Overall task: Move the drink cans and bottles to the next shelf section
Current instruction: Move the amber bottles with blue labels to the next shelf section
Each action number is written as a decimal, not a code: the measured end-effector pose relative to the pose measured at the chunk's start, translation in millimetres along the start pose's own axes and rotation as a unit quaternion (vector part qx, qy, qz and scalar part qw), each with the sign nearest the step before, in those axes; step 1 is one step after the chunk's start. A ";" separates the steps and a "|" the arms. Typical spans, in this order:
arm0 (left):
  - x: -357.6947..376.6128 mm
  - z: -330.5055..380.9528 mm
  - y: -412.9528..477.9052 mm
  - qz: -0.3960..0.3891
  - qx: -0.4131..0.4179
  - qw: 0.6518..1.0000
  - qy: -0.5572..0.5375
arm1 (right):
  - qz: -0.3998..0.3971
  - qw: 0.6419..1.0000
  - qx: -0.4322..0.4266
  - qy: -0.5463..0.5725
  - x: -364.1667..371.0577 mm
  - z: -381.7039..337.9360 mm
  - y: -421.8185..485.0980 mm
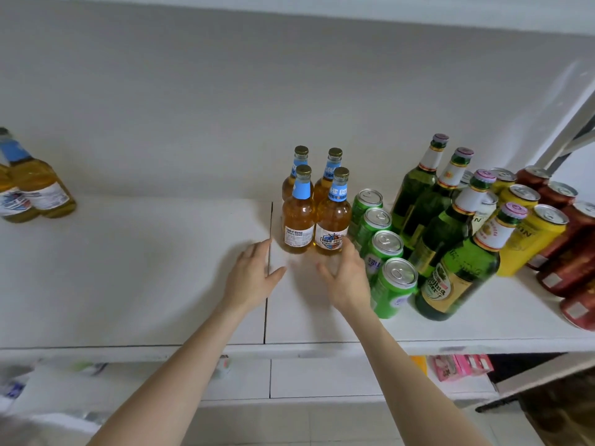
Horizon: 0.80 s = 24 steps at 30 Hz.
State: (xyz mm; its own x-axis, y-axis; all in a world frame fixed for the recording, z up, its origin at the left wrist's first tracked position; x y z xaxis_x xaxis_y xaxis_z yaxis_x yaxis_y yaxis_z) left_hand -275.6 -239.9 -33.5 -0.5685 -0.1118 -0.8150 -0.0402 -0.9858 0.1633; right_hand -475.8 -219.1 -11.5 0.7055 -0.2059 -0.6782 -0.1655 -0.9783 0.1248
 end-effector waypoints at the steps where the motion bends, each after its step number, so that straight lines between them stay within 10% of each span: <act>1: -3.3 -0.8 -6.8 -0.001 0.006 1.000 0.025 | -0.010 0.999 -0.003 -0.040 -0.8 -2.0 -5.6; 9: -29.8 -12.7 -56.4 0.002 0.042 0.979 0.201 | -0.003 0.962 -0.070 -0.265 2.5 -22.2 -52.0; 24: -135.0 -112.5 -139.1 -0.024 0.079 0.942 0.325 | 0.025 0.932 -0.096 -0.348 85.9 -115.7 -142.9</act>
State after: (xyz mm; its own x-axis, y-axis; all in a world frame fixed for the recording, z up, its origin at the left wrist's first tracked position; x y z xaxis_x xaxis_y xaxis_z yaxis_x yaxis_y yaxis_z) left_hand -100.8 -101.8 -8.7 0.0577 -0.1713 -0.9835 -0.2044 -0.9663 0.1563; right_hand -311.8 -99.7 -3.8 0.0706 -0.2508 -0.9655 -0.0122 -0.9680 0.2506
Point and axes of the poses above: each hand's wrist, its own y-axis towards the middle knuckle, its own x-axis out of the palm, z = x × y, the point moved 2 cm from there along y, towards the middle knuckle
